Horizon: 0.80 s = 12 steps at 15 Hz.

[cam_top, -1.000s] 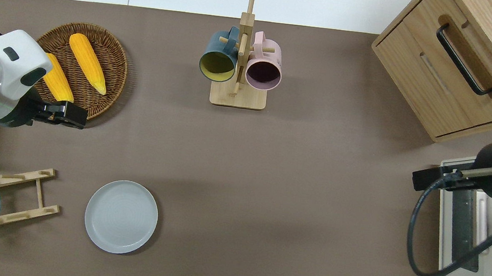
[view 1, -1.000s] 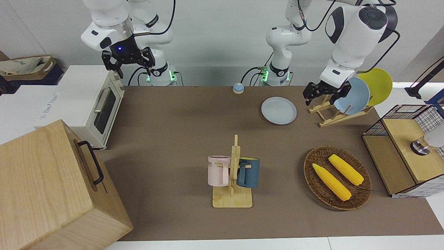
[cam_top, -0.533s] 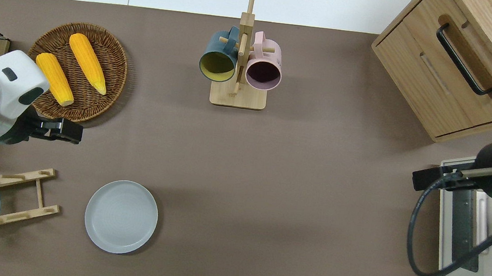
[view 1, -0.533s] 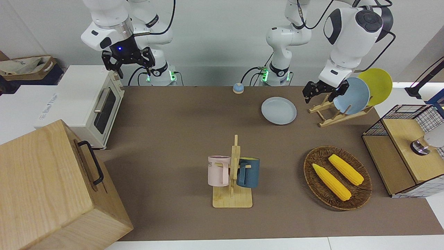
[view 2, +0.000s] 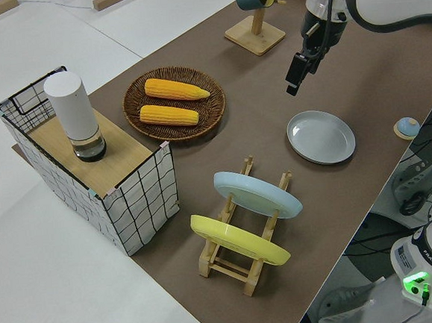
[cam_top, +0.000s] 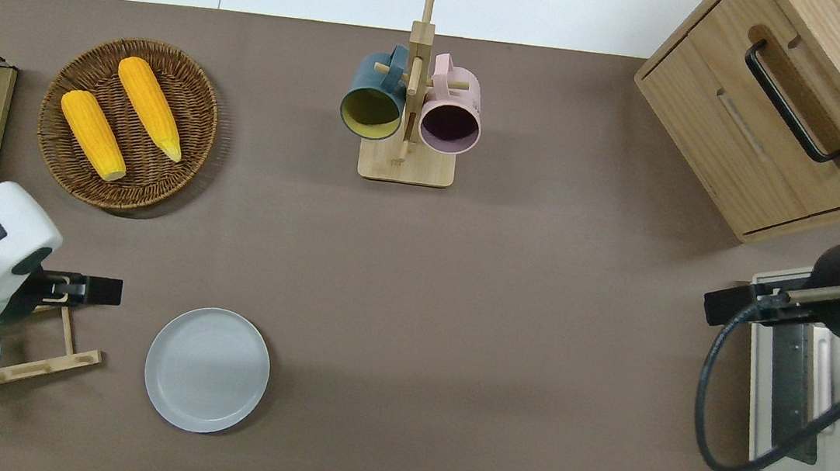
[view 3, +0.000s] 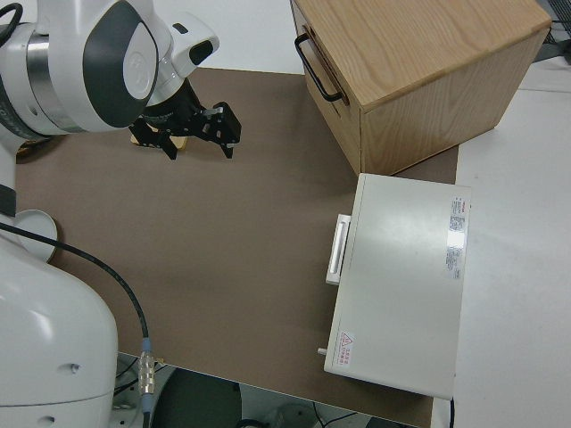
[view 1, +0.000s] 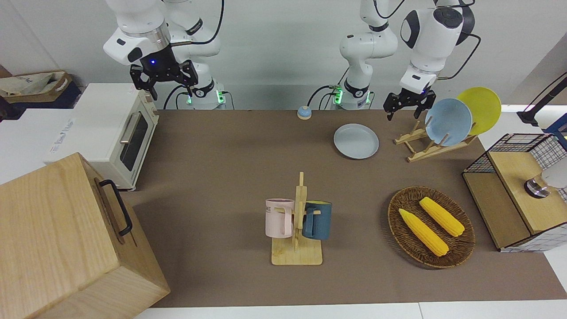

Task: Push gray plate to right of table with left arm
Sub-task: 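Move the left gripper down toward the gray plate's near edge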

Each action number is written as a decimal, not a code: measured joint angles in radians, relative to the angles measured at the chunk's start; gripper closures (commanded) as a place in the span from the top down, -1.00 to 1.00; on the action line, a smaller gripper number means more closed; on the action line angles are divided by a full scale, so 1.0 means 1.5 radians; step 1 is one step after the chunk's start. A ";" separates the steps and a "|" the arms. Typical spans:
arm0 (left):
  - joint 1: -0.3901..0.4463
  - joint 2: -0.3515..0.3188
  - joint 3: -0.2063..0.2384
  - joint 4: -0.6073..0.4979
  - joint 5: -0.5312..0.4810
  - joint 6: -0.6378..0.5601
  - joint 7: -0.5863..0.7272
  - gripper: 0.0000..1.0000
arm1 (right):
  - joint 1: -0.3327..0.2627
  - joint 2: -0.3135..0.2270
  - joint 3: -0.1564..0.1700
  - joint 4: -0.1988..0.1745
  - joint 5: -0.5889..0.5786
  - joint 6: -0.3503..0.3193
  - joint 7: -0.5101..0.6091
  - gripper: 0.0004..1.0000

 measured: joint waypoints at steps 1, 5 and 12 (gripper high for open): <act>0.000 -0.018 0.003 -0.031 0.000 0.018 0.000 1.00 | 0.000 0.000 0.000 0.000 0.000 0.000 0.000 0.97; 0.000 -0.049 0.011 -0.114 0.000 0.084 0.000 1.00 | 0.000 0.000 0.000 0.000 0.000 0.000 0.000 0.97; 0.000 -0.044 0.011 -0.225 0.000 0.199 0.000 1.00 | 0.000 0.000 0.000 0.000 0.000 0.000 0.000 0.97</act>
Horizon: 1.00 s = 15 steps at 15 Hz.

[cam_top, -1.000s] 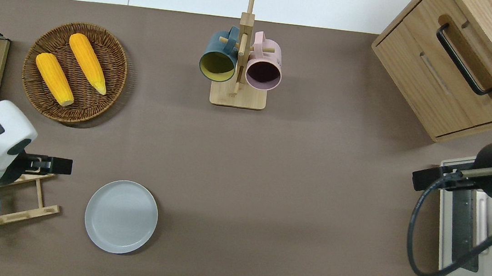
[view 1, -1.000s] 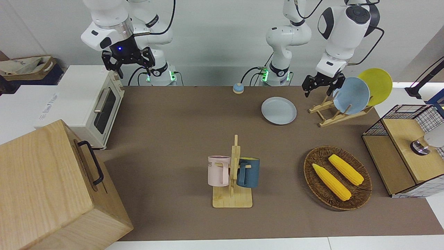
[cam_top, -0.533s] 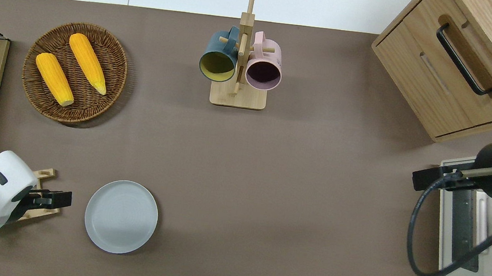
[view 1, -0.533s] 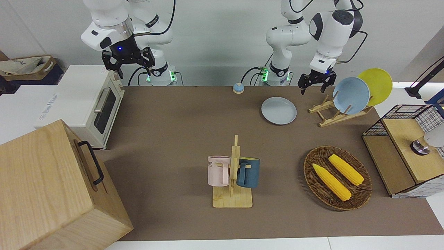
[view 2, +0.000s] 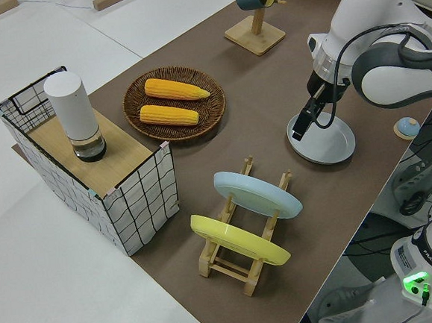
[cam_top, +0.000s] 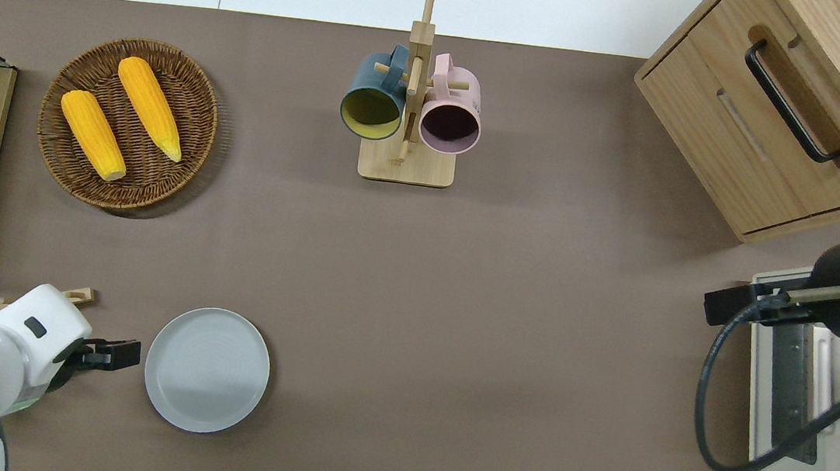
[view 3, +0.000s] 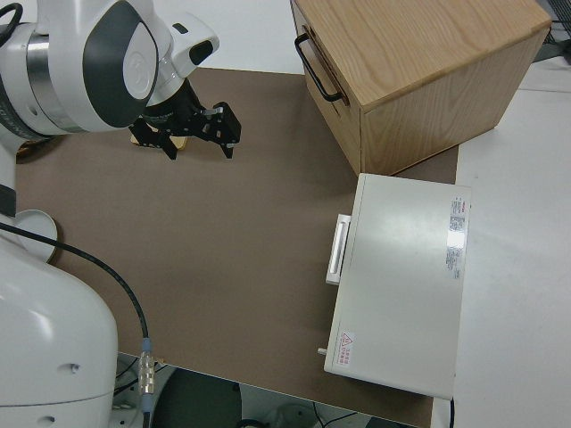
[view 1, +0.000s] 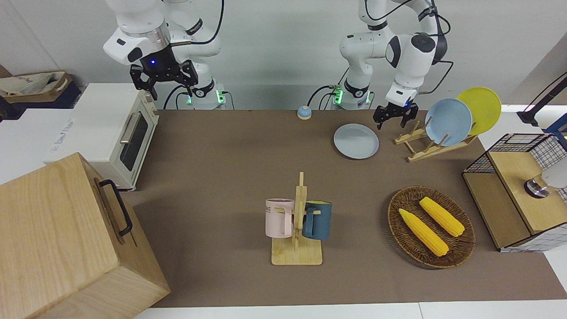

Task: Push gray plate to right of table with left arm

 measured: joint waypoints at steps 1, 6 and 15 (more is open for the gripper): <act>0.000 0.002 0.000 -0.013 0.000 0.016 0.000 1.00 | 0.000 0.000 0.000 0.000 0.000 0.000 0.000 0.97; 0.000 0.034 0.001 -0.072 0.000 0.112 -0.001 1.00 | 0.000 0.000 0.000 0.000 0.000 0.000 0.000 0.97; 0.000 0.132 0.002 -0.090 0.000 0.222 -0.001 0.86 | 0.000 0.000 0.000 0.000 0.000 0.000 0.000 0.97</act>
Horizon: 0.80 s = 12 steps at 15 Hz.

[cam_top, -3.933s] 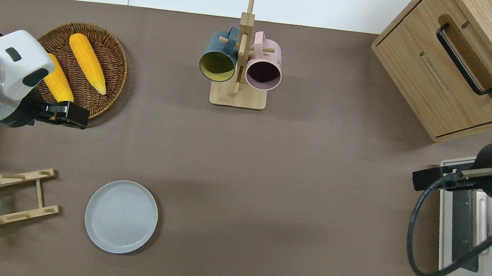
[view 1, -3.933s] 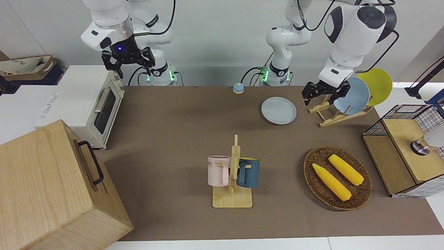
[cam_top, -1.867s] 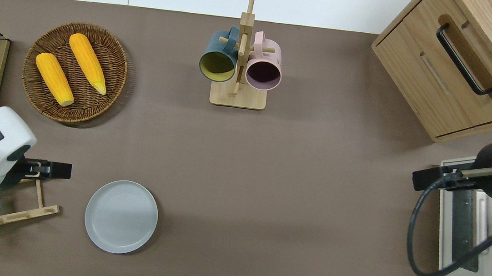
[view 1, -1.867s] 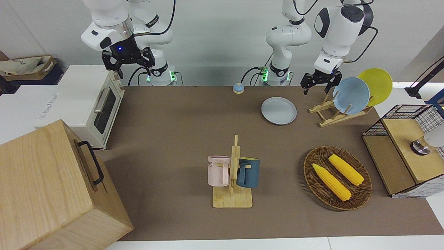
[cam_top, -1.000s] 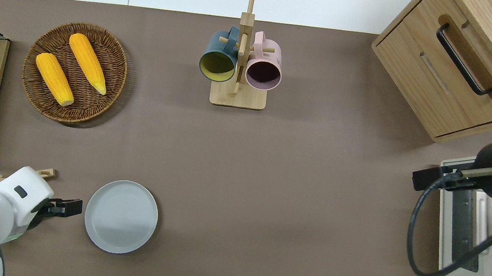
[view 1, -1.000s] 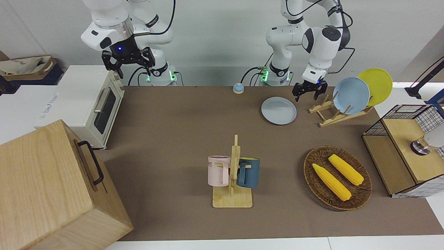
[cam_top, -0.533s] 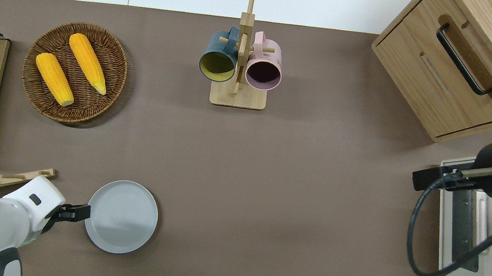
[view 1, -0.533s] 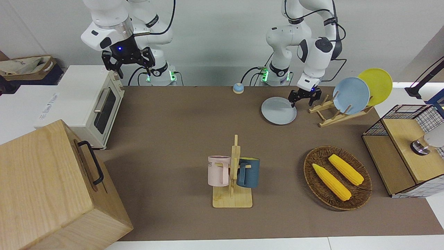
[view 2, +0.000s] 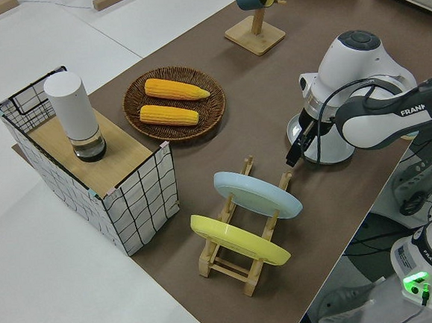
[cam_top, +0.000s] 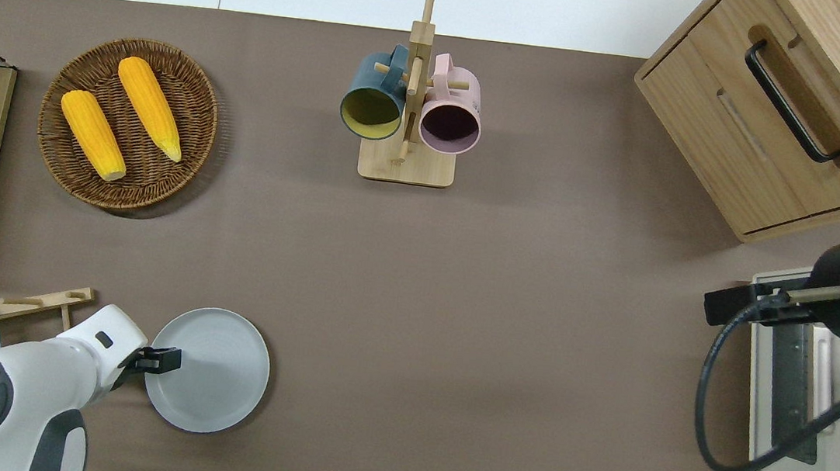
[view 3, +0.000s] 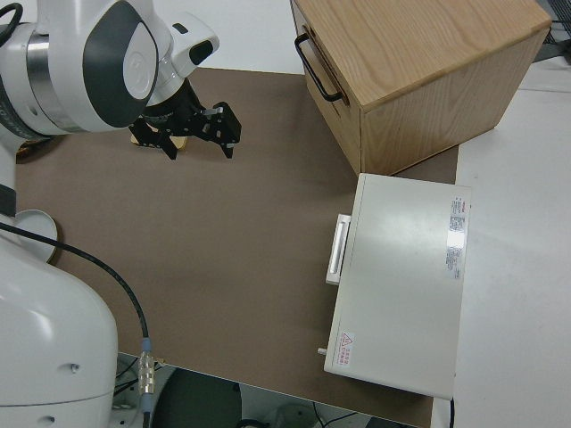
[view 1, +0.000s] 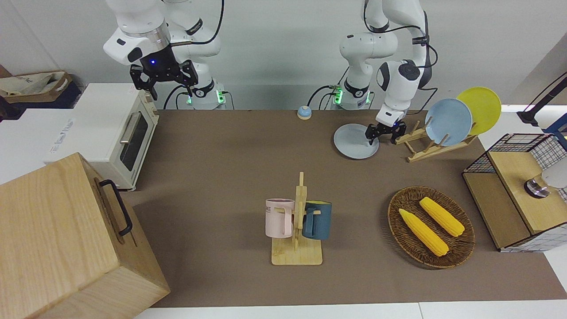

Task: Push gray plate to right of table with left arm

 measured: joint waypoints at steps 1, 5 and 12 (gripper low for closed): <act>0.000 0.006 0.000 0.000 0.000 0.004 0.000 0.36 | 0.000 0.000 0.000 0.000 0.000 0.000 0.000 0.97; 0.000 0.013 0.001 0.000 0.000 0.009 -0.004 -0.95 | 0.000 0.000 0.000 0.000 0.000 0.000 0.000 0.97; -0.007 0.004 -0.007 0.002 -0.009 0.010 -0.017 -1.00 | 0.000 0.000 0.000 0.000 0.000 0.000 0.000 0.97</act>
